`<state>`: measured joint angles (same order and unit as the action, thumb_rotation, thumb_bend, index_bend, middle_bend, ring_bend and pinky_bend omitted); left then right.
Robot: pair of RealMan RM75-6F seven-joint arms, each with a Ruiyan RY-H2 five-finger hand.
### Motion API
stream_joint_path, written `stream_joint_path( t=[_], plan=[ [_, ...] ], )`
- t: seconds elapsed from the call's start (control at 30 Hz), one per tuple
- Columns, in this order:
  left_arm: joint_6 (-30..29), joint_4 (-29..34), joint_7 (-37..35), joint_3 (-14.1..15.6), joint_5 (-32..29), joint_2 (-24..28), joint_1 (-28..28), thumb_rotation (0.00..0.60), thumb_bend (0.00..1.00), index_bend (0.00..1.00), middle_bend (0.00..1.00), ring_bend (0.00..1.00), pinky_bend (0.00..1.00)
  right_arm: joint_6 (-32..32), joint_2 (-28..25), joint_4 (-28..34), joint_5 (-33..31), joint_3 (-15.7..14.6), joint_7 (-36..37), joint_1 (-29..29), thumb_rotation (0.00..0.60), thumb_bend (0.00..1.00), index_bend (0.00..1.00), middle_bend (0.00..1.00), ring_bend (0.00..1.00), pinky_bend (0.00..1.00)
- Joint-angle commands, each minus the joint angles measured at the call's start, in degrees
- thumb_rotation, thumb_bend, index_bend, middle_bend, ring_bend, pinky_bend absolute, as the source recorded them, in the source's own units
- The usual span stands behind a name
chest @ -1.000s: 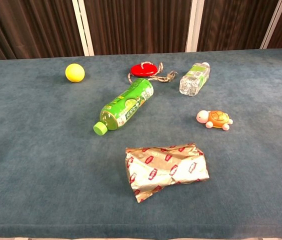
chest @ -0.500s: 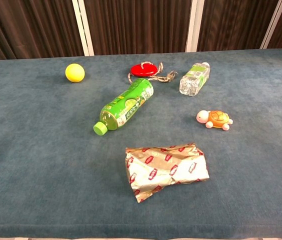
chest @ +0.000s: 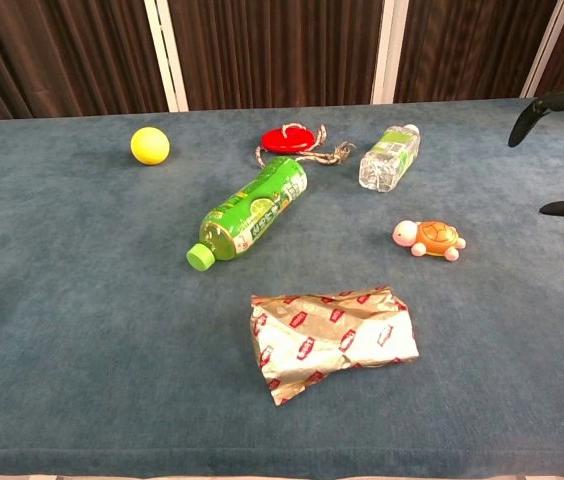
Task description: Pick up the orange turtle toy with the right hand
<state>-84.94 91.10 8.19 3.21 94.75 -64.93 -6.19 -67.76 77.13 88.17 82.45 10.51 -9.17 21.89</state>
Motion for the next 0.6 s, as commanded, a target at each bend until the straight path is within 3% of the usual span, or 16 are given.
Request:
stream_joint_path(
  t=[0.03, 0.27, 0.6],
  plan=[
    [-0.34, -0.06, -0.50, -0.10, -0.02, 0.15, 0.13, 0.600, 0.48, 0.35, 0.27, 0.33, 0.37, 3.90, 2.71, -1.38, -5.07, 1.77, -4.18, 2.63, 0.600, 0.24, 0.45, 0.39, 0.94, 1.00],
    [-1.10, -0.20, -1.88, -0.26, 0.03, 0.53, 0.47, 0.600, 0.48, 0.35, 0.27, 0.33, 0.37, 8.99, 8.47, -5.90, -12.85, 3.21, -8.70, 6.88, 0.600, 0.24, 0.45, 0.39, 0.94, 1.00],
    [-2.11, -0.34, -3.26, -0.08, 0.86, 0.97, 0.89, 0.600, 0.48, 0.35, 0.27, 0.33, 0.37, 9.81, 15.24, -12.64, -14.60, 2.70, -9.21, 9.99, 0.600, 0.24, 0.49, 0.39, 0.94, 1.00]
  ],
)
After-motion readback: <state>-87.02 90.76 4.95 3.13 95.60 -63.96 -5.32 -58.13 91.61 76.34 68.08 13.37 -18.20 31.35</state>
